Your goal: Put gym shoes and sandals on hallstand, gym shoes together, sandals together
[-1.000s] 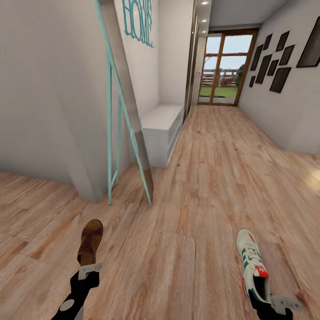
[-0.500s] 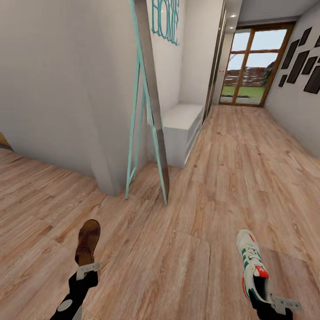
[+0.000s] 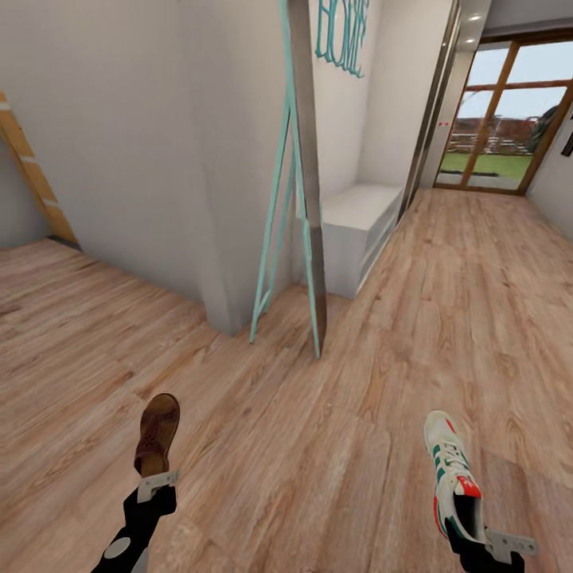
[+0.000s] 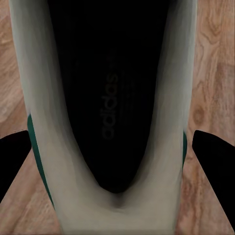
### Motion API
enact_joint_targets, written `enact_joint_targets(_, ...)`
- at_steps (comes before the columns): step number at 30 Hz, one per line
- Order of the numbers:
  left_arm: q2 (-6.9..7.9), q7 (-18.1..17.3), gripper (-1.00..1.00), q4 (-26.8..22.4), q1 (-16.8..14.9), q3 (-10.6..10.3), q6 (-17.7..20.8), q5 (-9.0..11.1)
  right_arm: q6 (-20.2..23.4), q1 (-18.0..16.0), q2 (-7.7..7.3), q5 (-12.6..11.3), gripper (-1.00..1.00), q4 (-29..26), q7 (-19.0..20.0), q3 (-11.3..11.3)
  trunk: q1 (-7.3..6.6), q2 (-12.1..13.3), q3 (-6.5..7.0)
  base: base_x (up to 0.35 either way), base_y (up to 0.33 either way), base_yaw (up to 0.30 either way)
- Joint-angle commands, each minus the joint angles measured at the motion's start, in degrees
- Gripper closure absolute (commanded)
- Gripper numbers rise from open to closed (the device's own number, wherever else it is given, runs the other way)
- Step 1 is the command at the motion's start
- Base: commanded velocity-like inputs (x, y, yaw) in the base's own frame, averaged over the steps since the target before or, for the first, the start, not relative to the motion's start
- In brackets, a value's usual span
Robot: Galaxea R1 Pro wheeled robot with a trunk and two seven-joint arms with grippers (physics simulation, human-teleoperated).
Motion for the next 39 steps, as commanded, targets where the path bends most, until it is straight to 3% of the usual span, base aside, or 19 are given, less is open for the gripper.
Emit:
enact_joint_targets(1,-0.01,0.06,1.00,0.04,-0.06,0.01,-0.14,-0.03,-0.11,-0.04,-0.02,-0.57,1.00,0.07,0.51,-0.12,-0.04,-0.02,-0.07,-0.215,-0.203,0.278)
enact_joint_targets(25,0.08,0.14,1.00,-0.04,-0.04,0.17,-0.13,-0.03,-0.11,-0.04,0.01,-0.57,1.00,-0.02,0.51,-0.13,-0.04,-0.02,-0.80,-0.220,-0.203,0.278)
enact_joint_targets(39,0.07,0.14,1.00,0.04,-0.04,0.17,-0.13,-0.03,-0.11,-0.03,0.02,-0.57,1.00,-0.02,0.51,-0.12,-0.04,-0.02,-1.23,-0.320,-0.041,0.278)
